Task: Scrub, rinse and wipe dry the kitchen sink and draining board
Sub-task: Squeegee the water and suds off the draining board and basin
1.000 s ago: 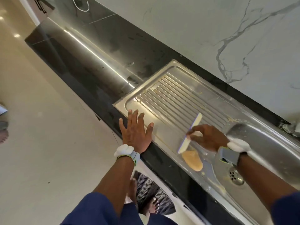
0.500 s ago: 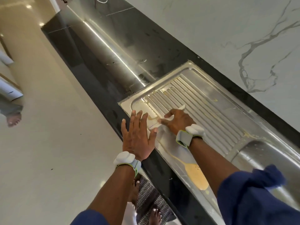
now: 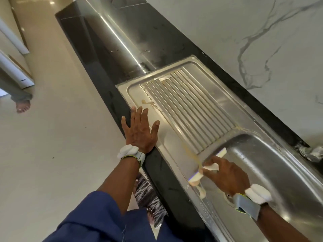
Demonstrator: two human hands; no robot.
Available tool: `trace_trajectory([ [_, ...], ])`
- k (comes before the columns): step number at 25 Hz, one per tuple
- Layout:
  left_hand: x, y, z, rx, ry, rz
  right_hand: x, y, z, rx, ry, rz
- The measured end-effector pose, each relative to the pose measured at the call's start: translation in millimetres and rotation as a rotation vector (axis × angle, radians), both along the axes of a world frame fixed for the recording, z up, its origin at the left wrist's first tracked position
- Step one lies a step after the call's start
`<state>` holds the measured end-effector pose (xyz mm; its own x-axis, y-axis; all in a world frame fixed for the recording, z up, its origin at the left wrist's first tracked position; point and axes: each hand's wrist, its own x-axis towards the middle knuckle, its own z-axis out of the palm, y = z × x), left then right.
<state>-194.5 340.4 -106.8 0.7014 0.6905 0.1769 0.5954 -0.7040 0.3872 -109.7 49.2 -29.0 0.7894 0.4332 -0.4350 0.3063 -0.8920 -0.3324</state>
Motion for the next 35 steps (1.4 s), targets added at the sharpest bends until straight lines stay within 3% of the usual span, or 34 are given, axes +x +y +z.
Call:
trace_trajectory([
  [2, -6.0, -12.3, -1.2, -0.010, -0.001, 0.021, 7.9, -7.9, 1.9, 0.033, 0.037, -0.012],
  [6, -9.7, -16.3, -3.2, 0.011, 0.033, -0.002, 31.7, 24.3, -1.2, 0.291, 0.071, -0.113],
  [15, -5.1, -9.8, -5.6, -0.026, 0.046, 0.020, 64.6, 88.2, -16.2, 0.421, -0.081, -0.269],
  [26, -7.3, -9.8, -7.8, -0.018, 0.042, 0.013, 35.9, 9.5, 15.9, 0.037, -0.192, -0.126],
  [30, -7.9, -11.7, -9.0, 0.000, -0.021, 0.094, 47.2, 42.8, 19.1, 0.305, -0.025, -0.174],
  [35, -7.6, -8.4, -12.5, -0.007, -0.078, 0.259, 74.7, 165.4, 10.4, 0.441, 0.042, -0.043],
])
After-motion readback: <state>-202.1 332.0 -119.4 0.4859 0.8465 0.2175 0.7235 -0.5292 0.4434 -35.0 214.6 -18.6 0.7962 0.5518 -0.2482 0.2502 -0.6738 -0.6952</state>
